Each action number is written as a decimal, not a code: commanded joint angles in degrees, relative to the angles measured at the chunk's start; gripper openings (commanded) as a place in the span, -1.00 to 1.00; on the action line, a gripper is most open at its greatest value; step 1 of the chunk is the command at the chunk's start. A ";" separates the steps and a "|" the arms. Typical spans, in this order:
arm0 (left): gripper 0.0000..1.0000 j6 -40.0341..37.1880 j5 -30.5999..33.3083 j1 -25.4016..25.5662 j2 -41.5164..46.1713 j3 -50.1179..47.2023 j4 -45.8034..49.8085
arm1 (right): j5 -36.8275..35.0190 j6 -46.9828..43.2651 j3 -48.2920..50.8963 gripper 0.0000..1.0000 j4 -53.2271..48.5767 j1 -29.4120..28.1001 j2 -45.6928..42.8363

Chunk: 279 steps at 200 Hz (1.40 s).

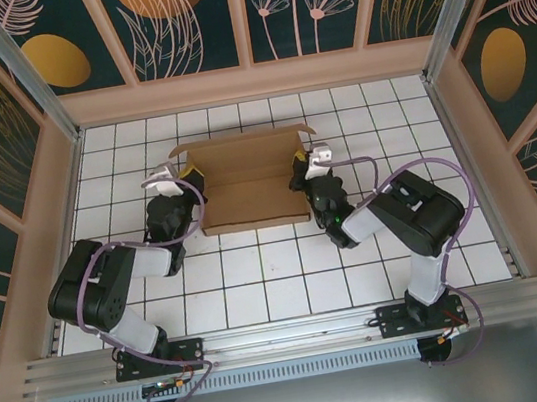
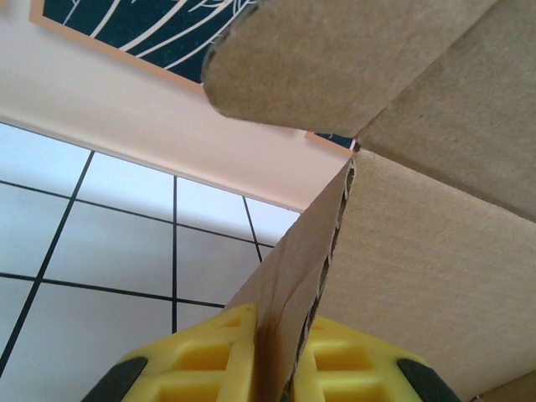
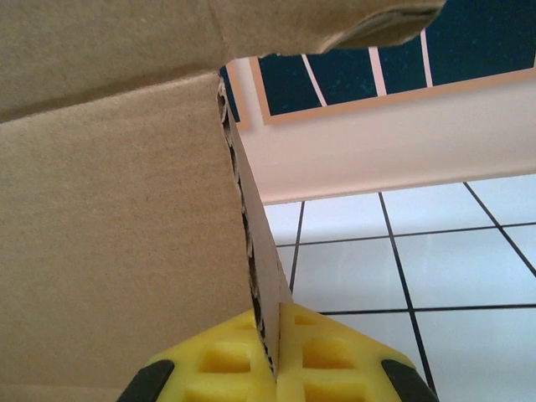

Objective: Fold the paper box

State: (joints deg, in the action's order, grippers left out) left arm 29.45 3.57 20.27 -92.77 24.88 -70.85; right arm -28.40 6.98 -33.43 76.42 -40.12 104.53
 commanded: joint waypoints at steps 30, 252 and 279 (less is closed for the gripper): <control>-0.72 4.74 0.15 2.58 1.04 -3.97 -2.37 | -4.26 0.76 3.20 -0.94 7.98 -5.48 1.05; -0.89 11.04 7.56 3.00 -0.13 -14.56 -2.45 | -9.32 0.44 10.11 -0.60 21.62 -11.56 10.93; -1.00 9.87 10.18 2.89 0.95 -14.61 0.63 | -4.06 -2.78 11.34 -0.41 21.86 -11.57 9.91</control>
State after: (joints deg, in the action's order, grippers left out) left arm 39.48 10.92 22.94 -91.85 11.70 -79.31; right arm -36.07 6.28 -23.42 93.45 -51.13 114.50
